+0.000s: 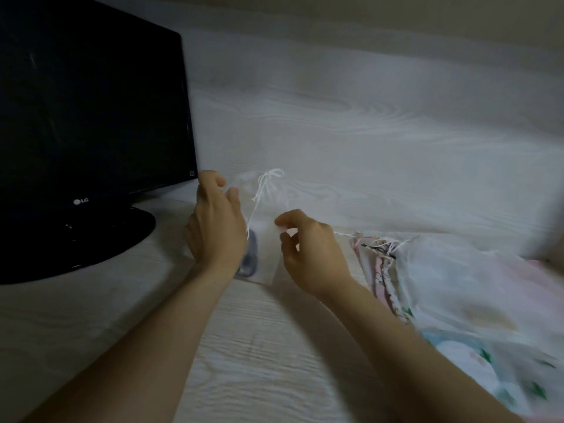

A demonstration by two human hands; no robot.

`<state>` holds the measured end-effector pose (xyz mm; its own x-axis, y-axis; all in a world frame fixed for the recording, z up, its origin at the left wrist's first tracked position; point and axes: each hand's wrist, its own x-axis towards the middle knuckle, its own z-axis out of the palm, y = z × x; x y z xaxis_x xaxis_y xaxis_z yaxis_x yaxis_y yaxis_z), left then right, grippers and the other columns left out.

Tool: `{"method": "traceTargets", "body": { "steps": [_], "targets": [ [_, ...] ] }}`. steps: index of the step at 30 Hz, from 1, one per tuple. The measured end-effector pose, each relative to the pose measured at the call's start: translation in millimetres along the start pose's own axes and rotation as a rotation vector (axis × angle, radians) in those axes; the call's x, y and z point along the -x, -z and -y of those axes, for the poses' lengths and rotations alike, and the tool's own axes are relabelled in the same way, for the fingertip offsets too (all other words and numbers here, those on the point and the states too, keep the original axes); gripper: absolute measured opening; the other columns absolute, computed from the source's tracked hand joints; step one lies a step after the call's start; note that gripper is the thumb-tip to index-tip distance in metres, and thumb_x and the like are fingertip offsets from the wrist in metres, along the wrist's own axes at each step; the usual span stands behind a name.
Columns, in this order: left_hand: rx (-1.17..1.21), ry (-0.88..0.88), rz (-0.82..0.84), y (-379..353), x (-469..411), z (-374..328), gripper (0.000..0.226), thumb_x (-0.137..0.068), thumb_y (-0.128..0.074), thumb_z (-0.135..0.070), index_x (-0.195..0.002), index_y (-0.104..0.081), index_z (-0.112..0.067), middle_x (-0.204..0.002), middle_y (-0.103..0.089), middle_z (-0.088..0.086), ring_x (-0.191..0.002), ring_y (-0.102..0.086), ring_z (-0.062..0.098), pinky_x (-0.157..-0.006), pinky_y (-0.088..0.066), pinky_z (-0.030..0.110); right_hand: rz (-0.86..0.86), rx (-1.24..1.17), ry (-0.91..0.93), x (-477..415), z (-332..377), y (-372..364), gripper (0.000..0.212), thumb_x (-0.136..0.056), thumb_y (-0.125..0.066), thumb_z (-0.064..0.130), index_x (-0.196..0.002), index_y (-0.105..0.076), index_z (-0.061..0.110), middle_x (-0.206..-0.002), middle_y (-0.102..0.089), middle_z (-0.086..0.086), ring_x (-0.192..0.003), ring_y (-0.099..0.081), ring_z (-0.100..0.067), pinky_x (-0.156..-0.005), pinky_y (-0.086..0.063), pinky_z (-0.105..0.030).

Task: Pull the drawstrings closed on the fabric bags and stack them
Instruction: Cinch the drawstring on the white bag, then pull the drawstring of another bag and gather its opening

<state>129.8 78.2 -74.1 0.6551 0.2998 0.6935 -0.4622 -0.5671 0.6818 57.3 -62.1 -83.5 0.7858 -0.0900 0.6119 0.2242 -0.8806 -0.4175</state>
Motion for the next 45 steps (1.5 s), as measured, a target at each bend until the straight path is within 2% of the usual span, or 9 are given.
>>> {"method": "traceTargets", "body": {
  "steps": [4, 9, 17, 21, 24, 29, 34, 39, 45],
  "targets": [
    [-0.136, 0.013, 0.012, -5.6, -10.4, 17.9, 0.013, -0.106, -0.058, -0.019, -0.117, -0.052, -0.015, -0.127, -0.054, 0.014, -0.104, -0.06, 0.036, -0.077, -0.047, 0.046, 0.197, 0.019, -0.003, -3.5, 9.1, -17.6, 0.063, -0.091, -0.057, 0.007, -0.152, -0.042, 0.008, -0.142, -0.06, -0.014, -0.126, -0.058, -0.034, -0.104, -0.048, -0.044],
    [-0.359, -0.13, 0.34, -9.3, -4.0, 17.2, 0.035, -0.097, -0.054, -0.009, -0.125, -0.061, -0.028, -0.144, -0.044, 0.005, -0.128, -0.04, 0.034, -0.104, -0.033, 0.045, 0.277, 0.171, 0.0, 0.2, 9.4, -29.4, 0.069, -0.092, -0.058, 0.016, -0.155, -0.033, 0.011, -0.147, -0.05, -0.016, -0.122, -0.057, -0.041, -0.096, -0.051, -0.052],
    [-0.633, -0.133, 0.945, -11.4, 7.7, 20.6, 0.06, -0.106, -0.039, -0.056, -0.157, -0.038, -0.027, -0.165, -0.032, 0.006, -0.151, -0.027, 0.036, -0.12, -0.021, 0.057, 0.163, 0.273, -0.12, 9.9, 5.8, -22.4, 0.033, -0.09, -0.049, 0.009, -0.123, -0.048, 0.015, -0.114, -0.059, -0.01, -0.101, -0.061, -0.034, -0.071, -0.038, -0.038],
    [-0.638, -0.228, 0.801, -9.3, 11.4, 14.8, 0.054, -0.103, -0.053, -0.049, -0.147, -0.043, -0.02, -0.155, -0.033, 0.013, -0.142, -0.03, 0.039, -0.115, -0.027, 0.054, 0.09, 0.256, -0.142, 14.0, 6.3, -14.4, 0.031, -0.086, -0.05, 0.005, -0.115, -0.049, 0.014, -0.11, -0.058, -0.01, -0.097, -0.059, -0.035, -0.074, -0.045, -0.042],
    [-0.409, -0.41, 0.659, -12.0, 15.2, 9.0, 0.029, -0.102, -0.058, -0.034, -0.129, -0.054, -0.026, -0.137, -0.042, 0.003, -0.128, -0.037, 0.026, -0.105, -0.035, 0.042, 0.014, 0.216, -0.154, 14.8, 9.7, -1.6, 0.026, -0.085, -0.052, 0.004, -0.107, -0.048, 0.015, -0.106, -0.057, -0.008, -0.09, -0.058, -0.032, -0.069, -0.044, -0.041],
    [-0.08, -0.475, 0.921, -16.4, 39.5, -9.5, 0.012, -0.094, -0.061, -0.016, -0.09, -0.06, -0.027, -0.103, -0.056, -0.003, -0.099, -0.057, 0.018, -0.081, -0.044, 0.031, 0.008, 0.195, -0.223, 10.2, 5.7, 39.3, 0.021, -0.083, -0.058, 0.011, -0.101, -0.047, 0.015, -0.098, -0.059, -0.006, -0.087, -0.057, -0.031, -0.067, -0.038, -0.036],
    [0.015, -0.423, 1.167, -30.0, 64.3, -17.3, 0.028, -0.096, -0.061, -0.041, -0.12, -0.069, -0.032, -0.121, -0.07, -0.01, -0.107, -0.067, 0.014, -0.096, -0.056, 0.037, 0.176, 0.418, -0.411, 20.7, -31.9, 78.1, 0.024, -0.084, -0.055, 0.009, -0.107, -0.058, 0.015, -0.105, -0.06, -0.009, -0.096, -0.061, -0.034, -0.073, -0.051, -0.037],
    [-0.058, -0.384, 1.156, -36.2, 72.2, -29.4, 0.044, -0.1, -0.06, -0.054, -0.136, -0.061, -0.028, -0.139, -0.059, -0.004, -0.131, -0.056, 0.019, -0.113, -0.043, 0.04, 0.118, 0.83, -0.461, 46.4, -67.5, 88.8, 0.027, -0.09, -0.057, 0.017, -0.116, -0.05, 0.014, -0.119, -0.05, -0.016, -0.111, -0.049, -0.039, -0.079, -0.034, -0.04],
    [-0.256, -0.518, 1.096, -43.0, 85.0, -40.6, 0.036, -0.104, -0.044, -0.054, -0.13, -0.05, -0.03, -0.136, -0.052, -0.005, -0.126, -0.05, 0.023, -0.106, -0.043, 0.046, 0.146, 0.634, -0.58, 53.1, -81.7, 88.5, 0.036, -0.102, -0.051, 0.023, -0.132, -0.037, 0.009, -0.123, -0.058, -0.022, -0.113, -0.059, -0.043, -0.079, -0.039, -0.041]
  ]
}}
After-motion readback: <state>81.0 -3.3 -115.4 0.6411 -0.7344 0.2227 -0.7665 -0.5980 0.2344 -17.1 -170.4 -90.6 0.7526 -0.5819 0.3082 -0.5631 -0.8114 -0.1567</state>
